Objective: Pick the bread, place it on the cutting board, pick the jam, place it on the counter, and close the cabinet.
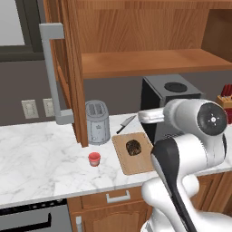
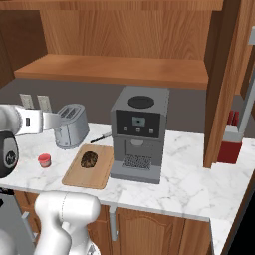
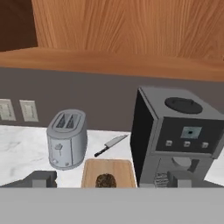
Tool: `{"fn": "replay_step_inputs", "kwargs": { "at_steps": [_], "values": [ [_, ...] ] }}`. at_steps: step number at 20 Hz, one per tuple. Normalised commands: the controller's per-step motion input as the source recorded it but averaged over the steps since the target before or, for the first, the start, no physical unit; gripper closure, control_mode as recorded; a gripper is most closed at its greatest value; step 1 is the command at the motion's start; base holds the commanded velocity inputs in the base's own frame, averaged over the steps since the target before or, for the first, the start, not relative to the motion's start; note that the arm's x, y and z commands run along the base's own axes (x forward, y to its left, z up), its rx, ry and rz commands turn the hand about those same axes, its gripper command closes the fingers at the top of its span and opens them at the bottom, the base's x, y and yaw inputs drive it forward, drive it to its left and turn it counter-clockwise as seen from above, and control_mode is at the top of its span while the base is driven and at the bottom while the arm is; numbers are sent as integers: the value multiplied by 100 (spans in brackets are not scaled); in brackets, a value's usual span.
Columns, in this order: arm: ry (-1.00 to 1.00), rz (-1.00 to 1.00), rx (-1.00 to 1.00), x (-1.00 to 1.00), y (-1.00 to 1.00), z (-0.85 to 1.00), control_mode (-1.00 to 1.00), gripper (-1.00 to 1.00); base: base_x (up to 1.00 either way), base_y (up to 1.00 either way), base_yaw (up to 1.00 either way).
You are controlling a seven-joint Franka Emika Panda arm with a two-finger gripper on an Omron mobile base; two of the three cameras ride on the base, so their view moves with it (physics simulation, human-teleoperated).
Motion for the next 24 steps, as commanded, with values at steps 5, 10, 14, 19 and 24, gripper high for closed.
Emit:
{"fn": "replay_step_inputs", "kwargs": {
  "at_steps": [5, 10, 14, 19, 24],
  "values": [
    [-11, 0, 0, -47, 0, 0, -100, -100, 0, 0, 0],
    [-10, 0, 0, -50, -1, 0, -100, -100, 0, 0, 0],
    [-12, 0, 0, -55, -1, 0, -100, -100, 0, 0, 0],
    [-14, 0, 0, -43, 0, 0, -100, -100, 0, 0, 0],
    [-15, 0, 0, -45, 0, 0, -100, -100, 0, 0, 0]
  ]
}}
